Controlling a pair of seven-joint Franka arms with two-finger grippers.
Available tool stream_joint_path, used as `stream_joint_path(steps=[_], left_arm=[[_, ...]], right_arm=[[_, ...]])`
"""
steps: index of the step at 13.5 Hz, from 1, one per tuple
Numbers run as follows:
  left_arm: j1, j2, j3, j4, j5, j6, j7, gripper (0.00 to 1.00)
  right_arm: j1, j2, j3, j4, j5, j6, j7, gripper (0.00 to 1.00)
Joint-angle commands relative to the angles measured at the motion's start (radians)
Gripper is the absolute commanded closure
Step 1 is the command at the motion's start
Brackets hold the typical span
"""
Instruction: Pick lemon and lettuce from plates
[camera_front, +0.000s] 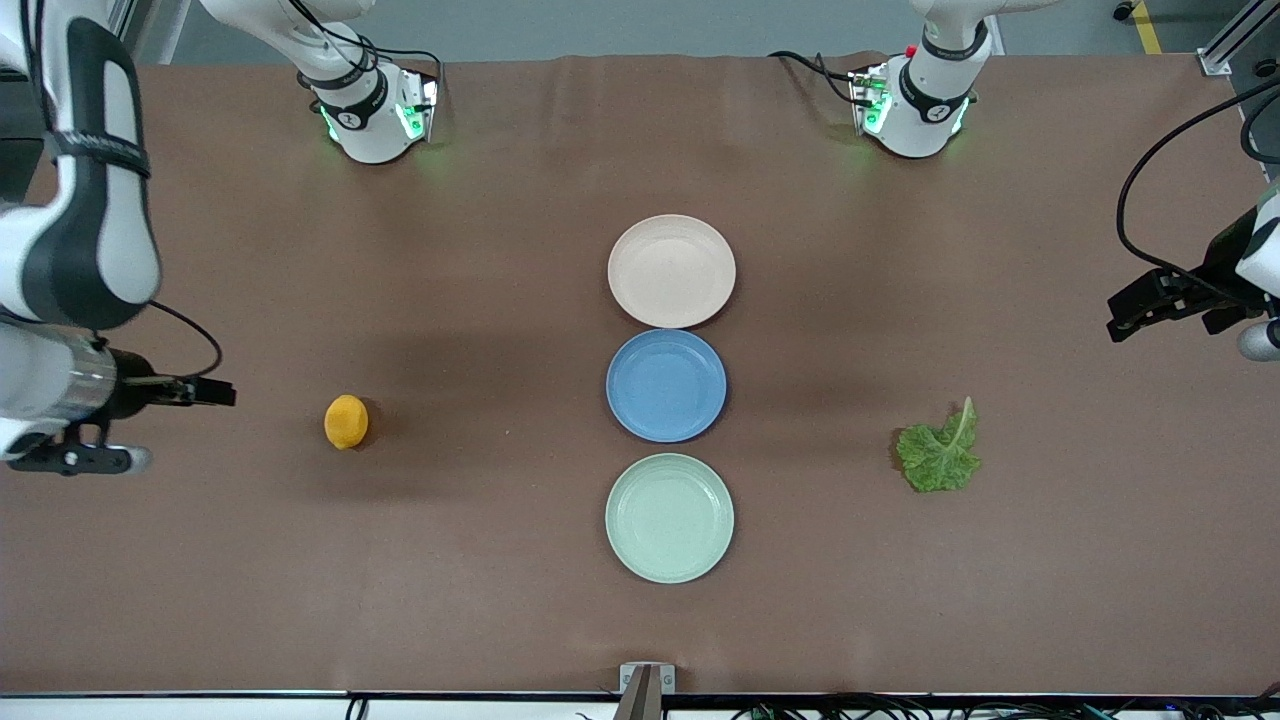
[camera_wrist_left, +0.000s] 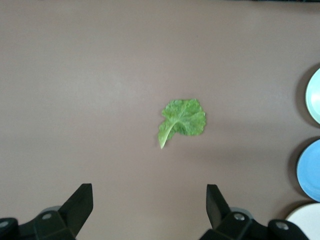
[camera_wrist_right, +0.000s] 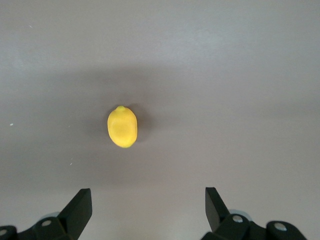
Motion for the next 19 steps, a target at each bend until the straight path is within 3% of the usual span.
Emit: stream_joint_path(steps=[1,8,10,13,15,19], left_arm=[[0.008,-0.037,-0.002,0.019,-0.006,-0.052,-0.023,0.0],[0.043,-0.086,0.002,0.005,-0.017,-0.167,-0.001,0.0],[0.037,-0.14,0.024,-0.06,-0.063,-0.169,-0.003,0.0],[-0.086,-0.22,0.112,-0.158,-0.063,-0.158,-0.006,0.0],[-0.089,-0.241,0.112,-0.188,-0.063,-0.153,-0.003,0.0],[-0.081,-0.275,0.086,-0.232,-0.063,-0.133,-0.003,0.0]], right_arm=[[-0.024,0.004,0.017,0.067,-0.012,-0.043,0.002,0.0],[-0.016,-0.087,0.02,0.052,0.005,-0.164,0.005,0.0],[-0.007,-0.153,0.018,-0.018,0.002,-0.147,0.005,0.0],[-0.002,-0.288,0.02,-0.196,-0.008,-0.049,0.002,0.0],[0.005,-0.35,0.018,-0.273,-0.024,-0.012,0.002,0.0],[-0.007,-0.39,0.041,-0.284,-0.059,-0.015,0.002,0.0]])
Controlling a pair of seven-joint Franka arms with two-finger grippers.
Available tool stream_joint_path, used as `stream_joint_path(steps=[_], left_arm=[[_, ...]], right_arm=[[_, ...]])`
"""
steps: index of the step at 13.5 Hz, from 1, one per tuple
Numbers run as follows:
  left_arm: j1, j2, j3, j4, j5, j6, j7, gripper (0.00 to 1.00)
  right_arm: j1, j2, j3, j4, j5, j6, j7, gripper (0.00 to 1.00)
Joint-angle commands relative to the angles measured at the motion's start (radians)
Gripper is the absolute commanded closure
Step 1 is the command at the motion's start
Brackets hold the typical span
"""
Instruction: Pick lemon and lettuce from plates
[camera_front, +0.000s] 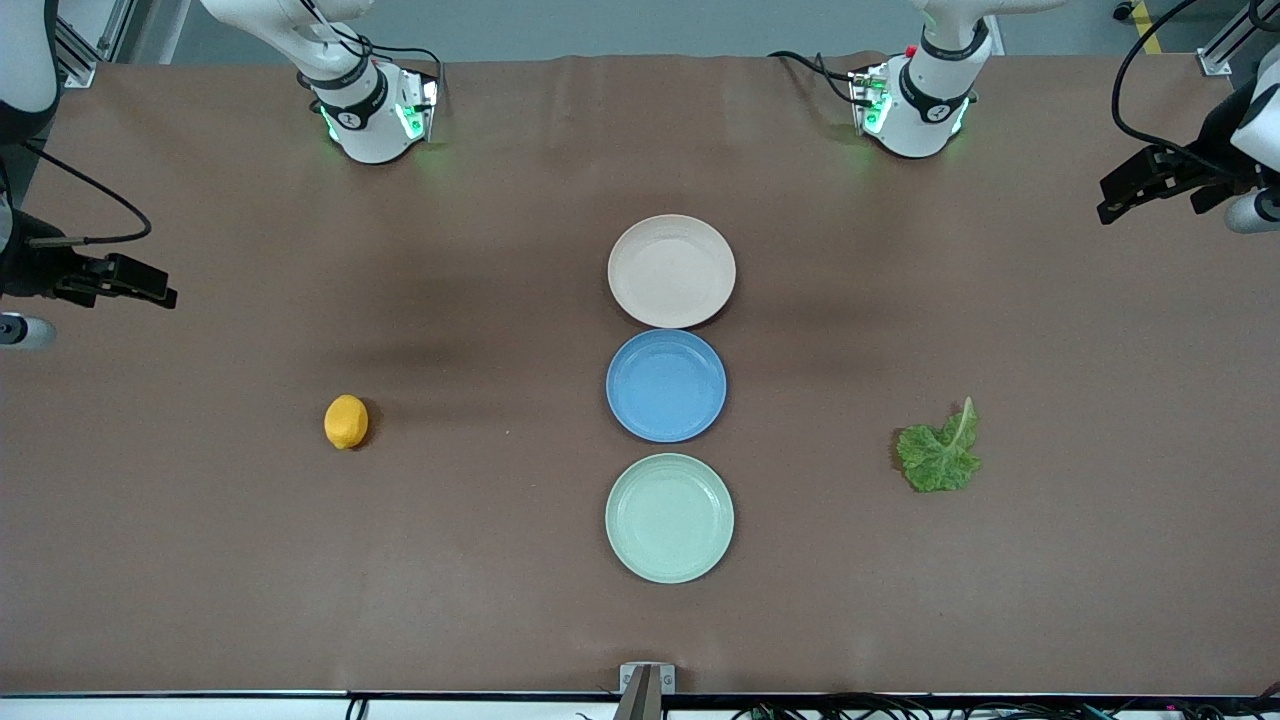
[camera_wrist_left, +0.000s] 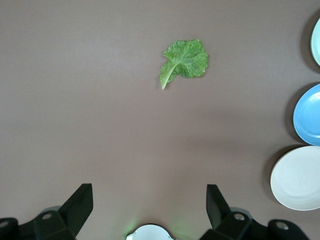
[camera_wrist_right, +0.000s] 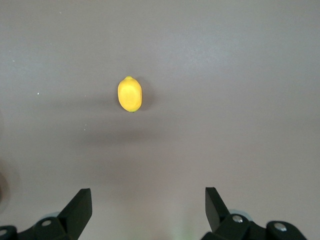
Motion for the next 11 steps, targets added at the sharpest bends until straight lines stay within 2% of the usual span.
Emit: stream_joint_path(steps=[1,3,11], left_arm=[[0.001,-0.034,-0.008,-0.04,-0.013,0.03,0.009,0.0],[0.001,-0.039,-0.013,-0.04,-0.014,0.04,0.011,0.0],[-0.005,-0.023,-0.014,-0.019,-0.02,0.042,0.026,0.0]], right_arm=[[-0.026,-0.059,0.033,-0.054,-0.019,0.021,0.002,0.0],[-0.057,-0.09,0.061,-0.071,-0.019,0.017,0.002,0.0],[-0.086,-0.189,0.072,-0.123,-0.019,0.014,-0.01,0.0]])
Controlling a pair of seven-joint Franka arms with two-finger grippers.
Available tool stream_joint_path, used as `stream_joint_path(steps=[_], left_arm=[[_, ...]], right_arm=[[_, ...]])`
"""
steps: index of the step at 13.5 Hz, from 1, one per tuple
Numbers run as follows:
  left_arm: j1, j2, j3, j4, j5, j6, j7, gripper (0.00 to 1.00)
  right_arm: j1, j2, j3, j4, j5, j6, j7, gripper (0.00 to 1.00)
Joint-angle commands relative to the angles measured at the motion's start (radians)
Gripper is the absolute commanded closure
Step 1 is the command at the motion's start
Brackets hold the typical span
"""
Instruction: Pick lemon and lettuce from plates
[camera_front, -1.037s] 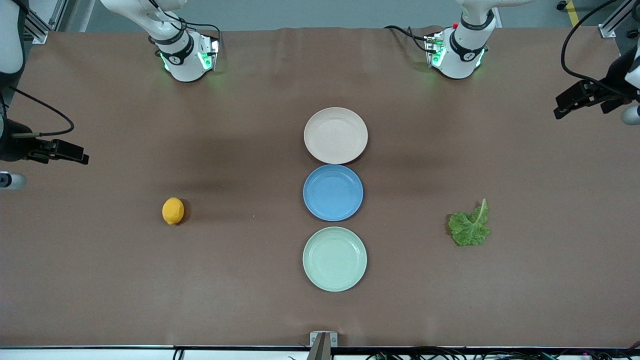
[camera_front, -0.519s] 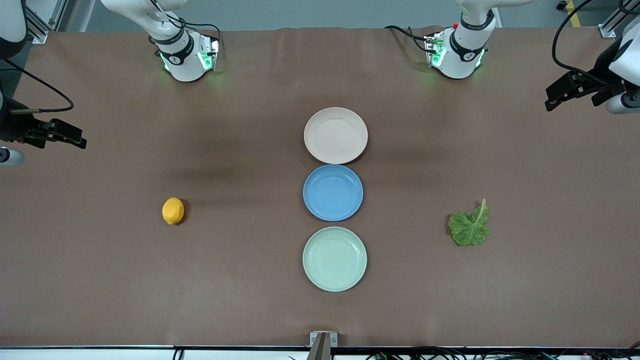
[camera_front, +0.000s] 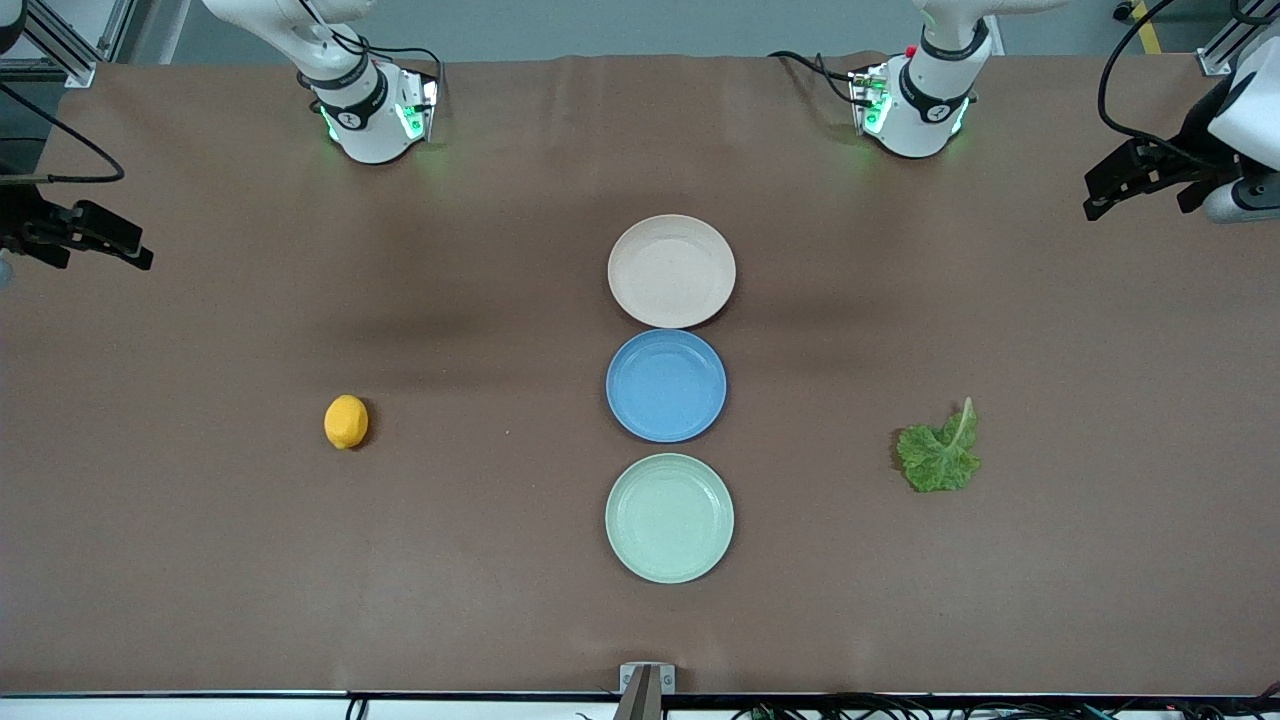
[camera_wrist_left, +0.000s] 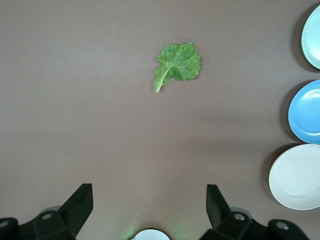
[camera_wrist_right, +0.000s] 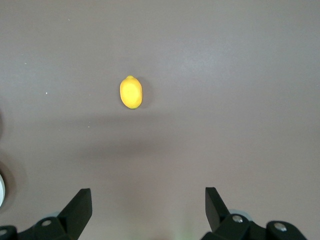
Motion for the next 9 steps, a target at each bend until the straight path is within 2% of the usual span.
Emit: stream_joint_path(steps=[1,6,9], left_arm=[[0.004,-0.005,-0.001,0.005,-0.017,0.013,0.014,0.0],[0.011,0.023,0.005,0.028,-0.066,0.013,0.02,0.0],[0.007,0.033,0.005,0.042,-0.07,0.013,0.019,0.0]], right_arm=[[-0.028,-0.071,0.026,-0.065,-0.015,0.015,-0.01,0.0],[-0.054,-0.078,0.059,-0.073,-0.013,0.018,-0.01,0.0],[-0.051,-0.076,0.059,-0.073,-0.013,0.025,-0.01,0.0]])
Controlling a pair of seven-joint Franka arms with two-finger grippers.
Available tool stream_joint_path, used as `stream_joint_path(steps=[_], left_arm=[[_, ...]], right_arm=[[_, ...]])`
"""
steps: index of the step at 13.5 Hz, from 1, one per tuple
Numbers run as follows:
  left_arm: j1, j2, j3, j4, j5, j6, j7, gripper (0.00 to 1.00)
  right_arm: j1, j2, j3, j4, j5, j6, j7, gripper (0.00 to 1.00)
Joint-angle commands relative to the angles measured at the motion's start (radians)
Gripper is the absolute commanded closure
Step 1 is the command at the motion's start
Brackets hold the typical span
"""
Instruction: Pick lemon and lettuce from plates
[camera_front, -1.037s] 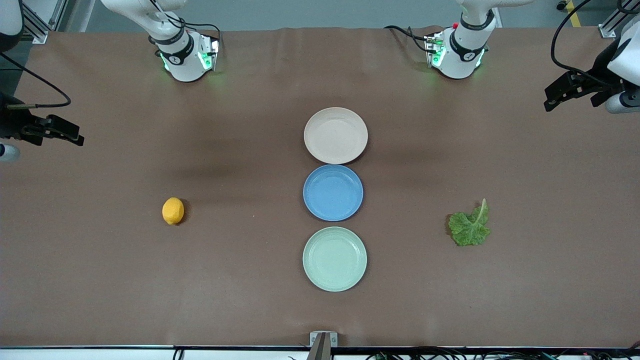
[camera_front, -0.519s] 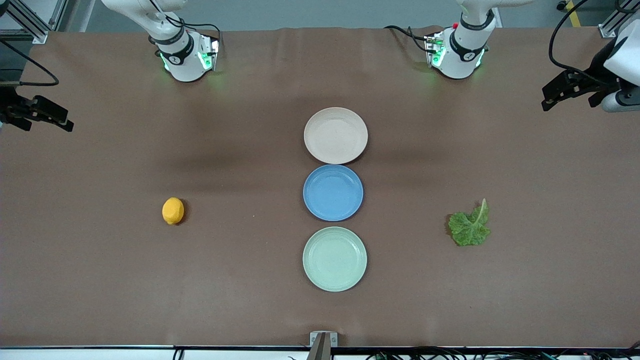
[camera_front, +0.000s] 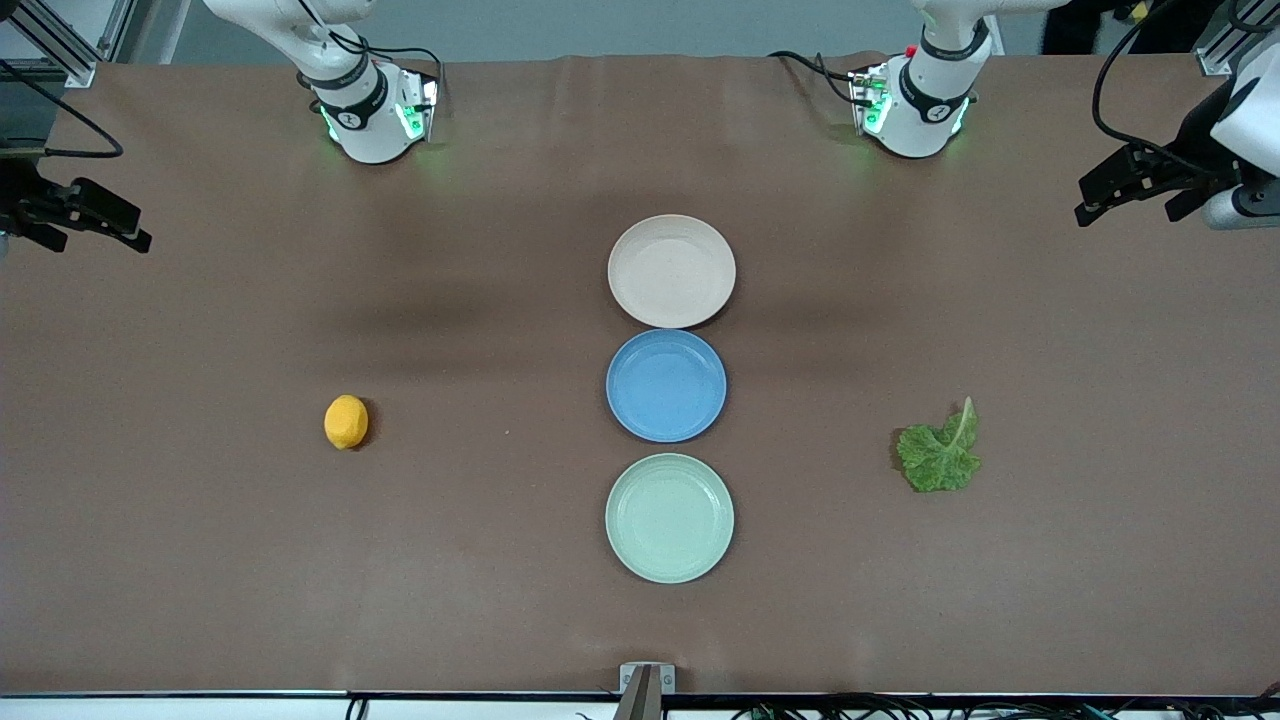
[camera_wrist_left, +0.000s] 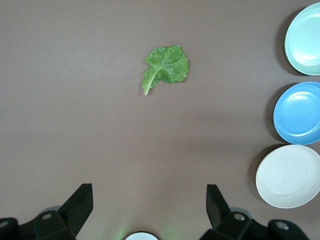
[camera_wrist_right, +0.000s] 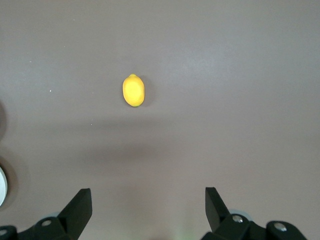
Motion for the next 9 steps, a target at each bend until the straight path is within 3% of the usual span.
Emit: stream_joint_path(steps=[1,9], left_arm=[[0.005,0.016,0.0,0.039,-0.018,-0.003,0.015,0.0],[0.005,0.019,0.002,0.053,-0.008,-0.007,0.012,0.0]], right_arm=[[-0.027,-0.033,0.024,-0.037,-0.013,0.021,-0.01,0.0],[-0.019,-0.042,0.021,-0.085,-0.001,0.09,-0.008,0.0]])
